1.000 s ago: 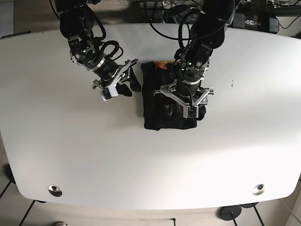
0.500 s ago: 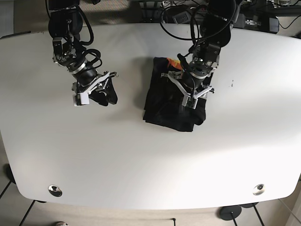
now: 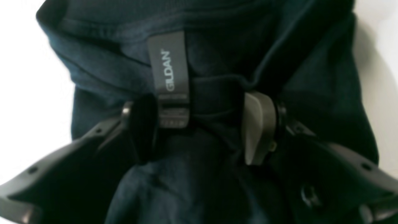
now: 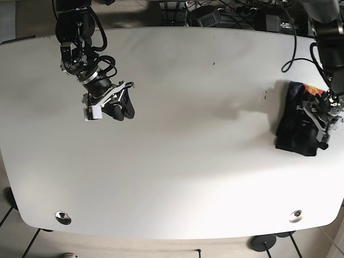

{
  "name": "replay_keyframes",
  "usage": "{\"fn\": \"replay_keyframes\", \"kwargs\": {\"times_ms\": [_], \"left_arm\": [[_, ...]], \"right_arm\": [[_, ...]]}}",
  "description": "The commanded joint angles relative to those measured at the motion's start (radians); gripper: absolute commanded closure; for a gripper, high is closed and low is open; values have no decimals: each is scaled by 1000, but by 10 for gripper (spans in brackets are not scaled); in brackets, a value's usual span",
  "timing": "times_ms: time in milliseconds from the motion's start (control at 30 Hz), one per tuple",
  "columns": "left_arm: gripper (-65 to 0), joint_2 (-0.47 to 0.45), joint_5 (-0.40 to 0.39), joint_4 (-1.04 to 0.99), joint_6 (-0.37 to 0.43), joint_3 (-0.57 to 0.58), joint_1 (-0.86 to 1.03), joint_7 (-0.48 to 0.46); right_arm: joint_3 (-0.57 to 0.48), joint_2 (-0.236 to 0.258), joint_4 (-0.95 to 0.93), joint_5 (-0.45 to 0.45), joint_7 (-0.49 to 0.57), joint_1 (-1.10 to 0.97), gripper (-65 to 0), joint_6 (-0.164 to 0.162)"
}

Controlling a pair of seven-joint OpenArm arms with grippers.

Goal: Fold the T-shirt properly

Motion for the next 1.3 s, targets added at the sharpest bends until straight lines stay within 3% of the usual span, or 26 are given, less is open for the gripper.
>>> {"fn": "replay_keyframes", "kwargs": {"times_ms": [33,167,300,500,600,700,800,933,967,1100,1233,1300], "left_arm": [[-385,-68,84,-102,-15,21,-22,-33],[-385,-143,188,-146,-16,85,-5,-197],[-385,-194,193,-142,-18,90,115,-324],[-385,-229,193,-149,-18,88,144,-341],[-385,-242,187,-140,-19,76,205,-349],[-385,-242,124,-120,-30,-1,208,-349],[-385,-238,42,32,-119,-60,213,-341],[-385,-229,-44,182,-128,-77,213,-341],[-385,-212,-67,224,-128,-79,213,-341],[-385,-114,-88,382,-108,-79,210,-344],[-386,27,-83,532,91,-79,224,-347],[-388,108,-47,606,180,-79,248,-349]], "right_arm": [[4,9,19,16,26,9,-200,12],[4,9,21,15,26,9,-200,12],[4,9,23,15,26,9,-200,12],[6,9,26,16,26,9,-200,9],[64,0,62,16,26,-16,-200,9],[63,0,75,15,26,-17,-200,7],[63,0,75,13,26,-25,-200,6],[64,3,78,9,31,-27,-200,6],[67,6,85,-7,31,-28,-200,6],[101,-15,119,-243,74,-51,-200,4],[198,-104,108,-415,184,-80,-200,15],[218,-120,79,-458,260,-97,-200,15]]}}
